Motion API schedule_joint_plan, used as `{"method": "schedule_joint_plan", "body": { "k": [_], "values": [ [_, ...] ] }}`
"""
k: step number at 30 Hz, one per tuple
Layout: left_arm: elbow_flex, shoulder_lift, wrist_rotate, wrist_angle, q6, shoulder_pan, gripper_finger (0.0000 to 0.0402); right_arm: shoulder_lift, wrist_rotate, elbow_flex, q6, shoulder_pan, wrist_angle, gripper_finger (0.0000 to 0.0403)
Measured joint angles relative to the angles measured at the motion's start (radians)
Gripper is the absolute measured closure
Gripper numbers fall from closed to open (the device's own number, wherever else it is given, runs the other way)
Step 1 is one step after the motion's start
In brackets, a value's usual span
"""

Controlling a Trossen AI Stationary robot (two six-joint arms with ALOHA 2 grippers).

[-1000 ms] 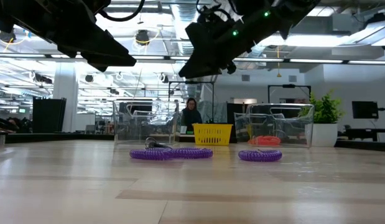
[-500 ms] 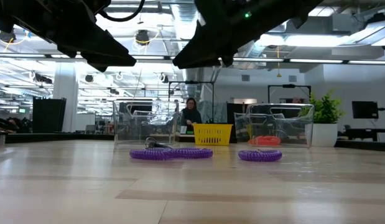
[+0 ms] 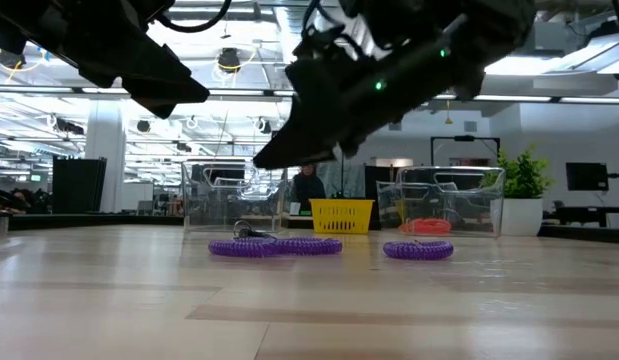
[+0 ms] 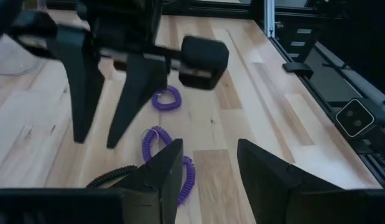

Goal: Sort spring keychains
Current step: Put the black spring keychain into the yellow bin

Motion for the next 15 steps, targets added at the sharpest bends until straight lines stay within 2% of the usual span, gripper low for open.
{"method": "schedule_joint_plan", "body": {
  "k": [5,10,15],
  "values": [
    [0.000,0.000,0.000,0.000,-0.011,0.000,0.0252,0.057,-0.052,0.000,0.056,-0.002,0.033,0.0301],
    [0.000,0.001,0.000,0.001,-0.020,0.000,0.0252,0.061,-0.061,0.000,0.108,-0.002,0.004,0.0301],
    [-0.048,0.002,0.000,0.008,-0.126,0.000,0.0252,0.062,-0.050,0.000,0.126,0.000,-0.002,0.0301]
  ]
}}
